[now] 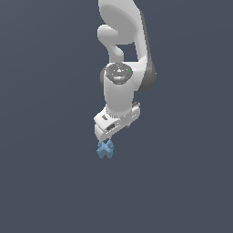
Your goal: Pick up the object and move it to a goal position.
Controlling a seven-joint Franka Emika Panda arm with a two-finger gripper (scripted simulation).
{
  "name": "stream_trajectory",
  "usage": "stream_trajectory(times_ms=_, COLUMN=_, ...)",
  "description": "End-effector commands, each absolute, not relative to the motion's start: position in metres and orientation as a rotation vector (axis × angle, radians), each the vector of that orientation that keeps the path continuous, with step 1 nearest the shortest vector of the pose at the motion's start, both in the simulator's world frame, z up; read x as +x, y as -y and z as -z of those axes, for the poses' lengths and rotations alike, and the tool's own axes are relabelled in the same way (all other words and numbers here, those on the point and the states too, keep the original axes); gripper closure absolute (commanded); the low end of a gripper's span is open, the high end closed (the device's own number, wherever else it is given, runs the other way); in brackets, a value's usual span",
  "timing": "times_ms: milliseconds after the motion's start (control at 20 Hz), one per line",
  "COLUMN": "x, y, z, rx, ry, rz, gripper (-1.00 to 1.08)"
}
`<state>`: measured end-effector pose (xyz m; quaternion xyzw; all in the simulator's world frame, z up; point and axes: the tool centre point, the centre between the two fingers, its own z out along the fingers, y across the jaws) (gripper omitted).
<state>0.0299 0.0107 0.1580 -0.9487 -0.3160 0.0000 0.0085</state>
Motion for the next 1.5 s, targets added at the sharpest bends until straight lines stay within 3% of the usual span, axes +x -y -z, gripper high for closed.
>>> stream_trajectory(times_ms=0, x=0.033, y=-0.007, z=-0.156, rx=-2.933, ry=1.083, rz=0.0, gripper=-0.92)
stream_trajectory(times_ms=1450, x=0.064, y=0.044, z=-0.134, rx=-2.394, ry=2.032, rz=-0.001, gripper=-0.92)
